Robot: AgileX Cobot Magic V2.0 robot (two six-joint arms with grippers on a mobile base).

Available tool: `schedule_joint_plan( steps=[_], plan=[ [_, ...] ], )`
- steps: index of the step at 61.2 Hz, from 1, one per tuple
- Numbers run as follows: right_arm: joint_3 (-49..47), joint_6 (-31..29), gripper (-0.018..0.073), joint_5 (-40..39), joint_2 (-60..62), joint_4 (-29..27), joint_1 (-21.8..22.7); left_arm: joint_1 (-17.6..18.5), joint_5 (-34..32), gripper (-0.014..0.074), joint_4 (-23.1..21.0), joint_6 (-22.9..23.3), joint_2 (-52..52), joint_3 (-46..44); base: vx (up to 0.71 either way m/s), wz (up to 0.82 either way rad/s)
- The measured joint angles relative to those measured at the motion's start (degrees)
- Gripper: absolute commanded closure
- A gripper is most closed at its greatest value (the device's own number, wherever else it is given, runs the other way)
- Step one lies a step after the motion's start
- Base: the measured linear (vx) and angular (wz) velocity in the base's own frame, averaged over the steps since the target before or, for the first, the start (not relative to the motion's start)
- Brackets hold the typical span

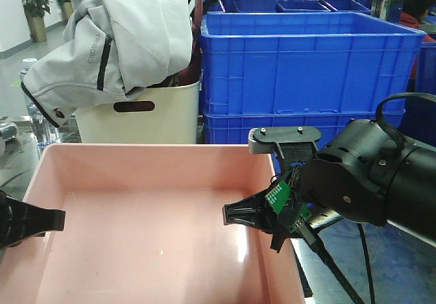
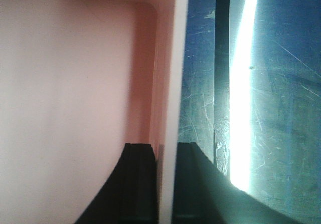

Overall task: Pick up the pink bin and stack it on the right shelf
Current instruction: 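Lower the pink bin onto the metal table and open both grippers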

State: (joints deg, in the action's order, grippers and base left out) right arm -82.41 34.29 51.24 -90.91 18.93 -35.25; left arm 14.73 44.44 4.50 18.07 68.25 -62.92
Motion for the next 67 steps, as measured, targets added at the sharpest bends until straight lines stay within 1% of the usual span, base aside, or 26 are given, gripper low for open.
schedule_joint_plan(
  steps=[10,17,23,30,37,42,44,49,51,59,64,67],
  plan=[
    [0.0,0.0,0.0537,-1.2,-0.3,0.2,0.0,0.0,0.0,0.0586,0.1,0.0,0.0,0.0,0.00,0.00],
    [0.0,-1.0,0.0537,-3.4,-1.4,0.9,0.1,0.0,-0.1,0.0584,1.5,0.0,0.7,0.0,0.00,0.00],
    [0.0,-1.9,0.0534,-5.6,-3.2,2.0,0.2,-0.2,-0.6,0.0583,2.9,0.0,3.5,0.0,0.00,0.00],
    [-0.3,-1.9,0.0527,-6.3,-5.6,2.4,1.2,-0.6,-1.7,0.0582,3.2,0.0,8.0,0.0,0.00,0.00],
    [-2.2,-1.7,0.0498,-5.9,-8.2,0.4,2.9,-0.6,-4.4,0.0571,3.8,0.7,11.2,-0.1,0.00,0.00],
    [-3.4,-2.8,0.0442,-5.2,-9.7,-1.8,4.1,-0.6,-5.1,0.0545,3.8,1.2,12.6,-0.4,0.00,0.00],
    [-3.9,-4.0,0.0412,-5.0,-10.3,-2.8,4.5,-0.6,-5.2,0.0522,3.8,1.4,12.8,-0.5,0.00,0.00],
    [-4.4,-6.8,0.0298,-4.6,-10.7,-4.3,4.9,-0.6,-5.0,0.0449,3.8,1.6,13.1,-0.5,0.00,0.00],
    [-4.5,-7.7,0.0253,-4.3,-10.9,-4.6,5.0,-0.6,-4.8,0.0414,3.8,1.6,13.1,-0.5,0.00,0.00],
    [-4.5,-8.8,0.0046,-3.8,-11.0,-4.2,5.2,-0.6,-3.3,0.0220,4.6,1.6,13.2,-0.5,0.00,0.00],
    [-4.5,-8.9,-0.0022,-3.8,-10.9,-3.4,5.5,-1.0,-3.0,0.0139,5.1,1.6,13.1,-0.5,0.00,0.00],
    [-4.5,-9.0,-0.0049,-3.8,-10.5,-3.2,5.7,-1.1,-2.8,0.0104,5.2,1.6,12.6,-0.5,0.00,0.00]
  ],
)
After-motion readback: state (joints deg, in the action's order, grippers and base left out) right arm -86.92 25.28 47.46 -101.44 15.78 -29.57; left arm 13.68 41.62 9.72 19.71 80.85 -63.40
